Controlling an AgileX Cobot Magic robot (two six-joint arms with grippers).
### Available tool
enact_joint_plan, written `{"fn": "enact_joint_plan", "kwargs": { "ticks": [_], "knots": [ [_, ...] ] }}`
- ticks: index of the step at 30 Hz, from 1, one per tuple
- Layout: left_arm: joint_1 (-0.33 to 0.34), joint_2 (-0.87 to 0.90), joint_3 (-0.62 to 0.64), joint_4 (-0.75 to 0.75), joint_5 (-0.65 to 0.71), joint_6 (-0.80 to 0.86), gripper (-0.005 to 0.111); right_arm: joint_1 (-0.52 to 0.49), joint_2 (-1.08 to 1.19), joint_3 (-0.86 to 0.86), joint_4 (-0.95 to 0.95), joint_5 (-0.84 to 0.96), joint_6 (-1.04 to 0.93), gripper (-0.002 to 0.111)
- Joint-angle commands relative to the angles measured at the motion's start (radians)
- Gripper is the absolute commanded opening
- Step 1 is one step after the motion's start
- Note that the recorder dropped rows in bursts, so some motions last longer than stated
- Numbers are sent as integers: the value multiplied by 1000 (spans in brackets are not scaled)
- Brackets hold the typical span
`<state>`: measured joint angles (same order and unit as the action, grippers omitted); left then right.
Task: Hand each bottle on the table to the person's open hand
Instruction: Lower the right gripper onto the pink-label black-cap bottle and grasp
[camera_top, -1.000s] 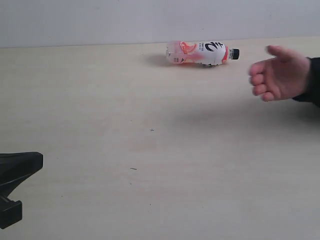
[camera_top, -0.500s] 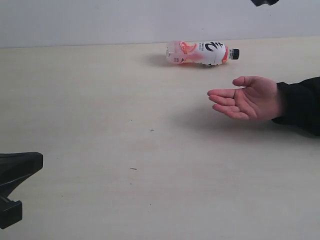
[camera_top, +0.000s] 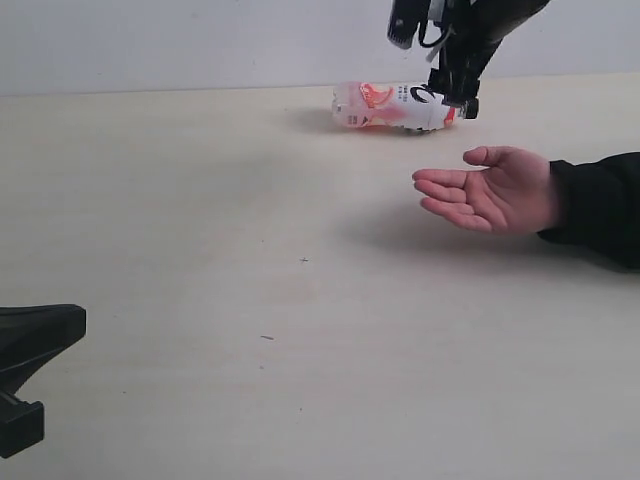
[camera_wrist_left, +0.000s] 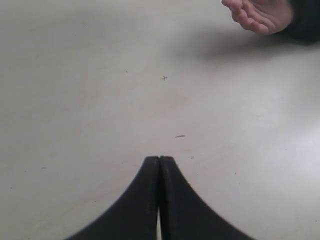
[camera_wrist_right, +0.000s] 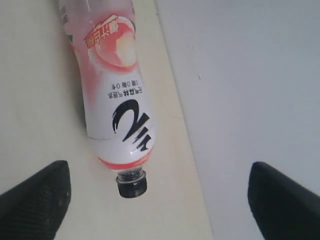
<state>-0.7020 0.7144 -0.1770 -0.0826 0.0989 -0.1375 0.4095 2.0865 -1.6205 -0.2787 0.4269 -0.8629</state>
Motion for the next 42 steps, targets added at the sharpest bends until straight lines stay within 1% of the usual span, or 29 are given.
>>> {"fn": "enact_joint_plan", "kwargs": {
  "ticks": [1,4,5,6,9,13,17,19,21,24,25,28,30,37,40,42],
  "knots": [
    [0,-4,3,-6,-10,3,0,10,32,-16,22,-40,-25,84],
    [0,-4,3,-6,-10,3,0,30,32,-43,37,10,-22,72],
    [0,-4,3,-6,-10,3,0,37,32,-67,48,45,-18,70],
    [0,-4,3,-6,-10,3,0,42,36,-93,56,78,-6,71],
    [0,-4,3,-6,-10,3,0,51,71,-233,89,274,2,76],
    [0,-4,3,-6,-10,3,0,55,166,-498,100,507,2,77],
    [0,-4,3,-6,-10,3,0,55,286,-718,108,642,-1,77],
    [0,-4,3,-6,-10,3,0,55,341,-786,132,682,-7,77],
    [0,-4,3,-6,-10,3,0,55,385,-832,155,704,-28,77],
    [0,-4,3,-6,-10,3,0,55,420,-852,168,702,-50,79],
    [0,-4,3,-6,-10,3,0,55,425,-852,168,699,-50,81],
    [0,-4,3,-6,-10,3,0,55,440,-852,168,686,-56,92],
    [0,-4,3,-6,-10,3,0,55,449,-852,168,680,-71,97],
    [0,-4,3,-6,-10,3,0,55,464,-852,168,655,-96,98],
    [0,-4,3,-6,-10,3,0,55,474,-852,171,613,-104,98],
    [0,-4,3,-6,-10,3,0,55,492,-852,171,609,-138,98]
  ]
}}
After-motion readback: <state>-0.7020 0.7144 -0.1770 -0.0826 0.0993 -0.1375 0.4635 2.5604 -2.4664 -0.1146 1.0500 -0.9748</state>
